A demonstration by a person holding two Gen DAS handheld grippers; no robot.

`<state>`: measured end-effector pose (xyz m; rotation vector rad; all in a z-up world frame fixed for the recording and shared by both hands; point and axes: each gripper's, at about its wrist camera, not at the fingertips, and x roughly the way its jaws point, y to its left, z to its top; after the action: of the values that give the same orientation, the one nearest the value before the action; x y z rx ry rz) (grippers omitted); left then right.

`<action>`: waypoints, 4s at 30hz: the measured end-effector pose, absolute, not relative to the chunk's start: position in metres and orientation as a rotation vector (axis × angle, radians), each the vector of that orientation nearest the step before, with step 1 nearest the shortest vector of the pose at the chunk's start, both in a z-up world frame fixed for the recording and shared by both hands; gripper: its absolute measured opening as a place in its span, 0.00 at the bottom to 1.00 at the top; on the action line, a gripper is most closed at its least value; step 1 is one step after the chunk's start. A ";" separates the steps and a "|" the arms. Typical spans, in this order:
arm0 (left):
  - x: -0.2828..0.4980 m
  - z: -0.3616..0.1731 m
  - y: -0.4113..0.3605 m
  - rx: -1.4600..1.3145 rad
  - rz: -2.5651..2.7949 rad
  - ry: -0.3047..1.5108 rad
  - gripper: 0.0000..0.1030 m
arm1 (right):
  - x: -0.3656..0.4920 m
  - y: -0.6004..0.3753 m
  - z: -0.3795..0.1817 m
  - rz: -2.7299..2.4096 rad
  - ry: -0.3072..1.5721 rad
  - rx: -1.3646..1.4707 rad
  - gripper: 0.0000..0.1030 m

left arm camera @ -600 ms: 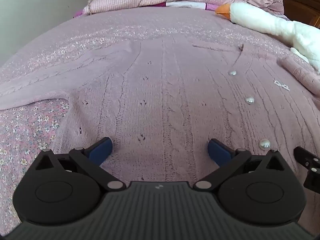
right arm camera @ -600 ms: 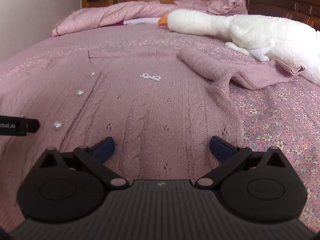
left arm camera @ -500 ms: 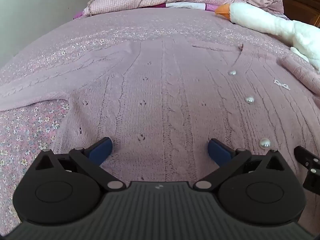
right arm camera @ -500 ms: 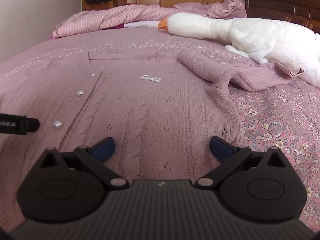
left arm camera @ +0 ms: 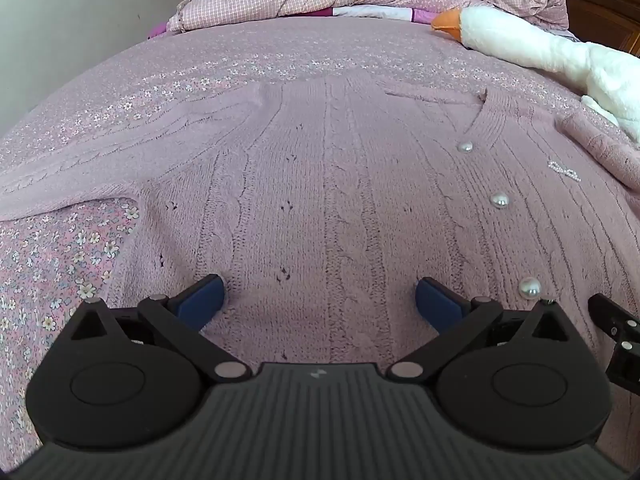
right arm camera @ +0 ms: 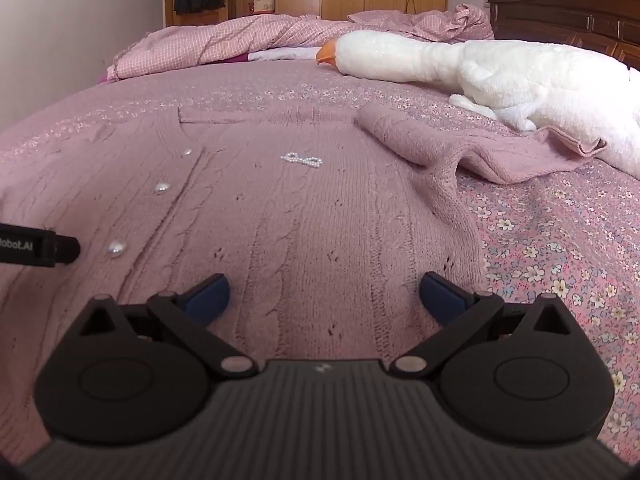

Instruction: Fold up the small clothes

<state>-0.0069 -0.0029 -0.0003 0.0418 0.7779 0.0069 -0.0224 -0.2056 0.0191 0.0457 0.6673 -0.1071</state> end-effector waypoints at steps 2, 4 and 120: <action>-0.007 0.000 -0.003 0.041 0.006 0.777 1.00 | -0.022 -0.206 0.019 -0.107 0.667 0.046 1.00; -0.006 0.001 -0.002 0.042 0.006 0.776 1.00 | -0.022 -0.206 0.019 -0.107 0.667 0.046 1.00; 0.031 0.039 0.007 0.019 0.074 0.892 1.00 | 0.104 -0.477 0.022 -0.347 0.679 0.323 1.00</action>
<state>0.0313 0.0072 0.0387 0.0190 0.8922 0.0740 0.1039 -0.4774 0.0216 0.3232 0.6794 -0.3467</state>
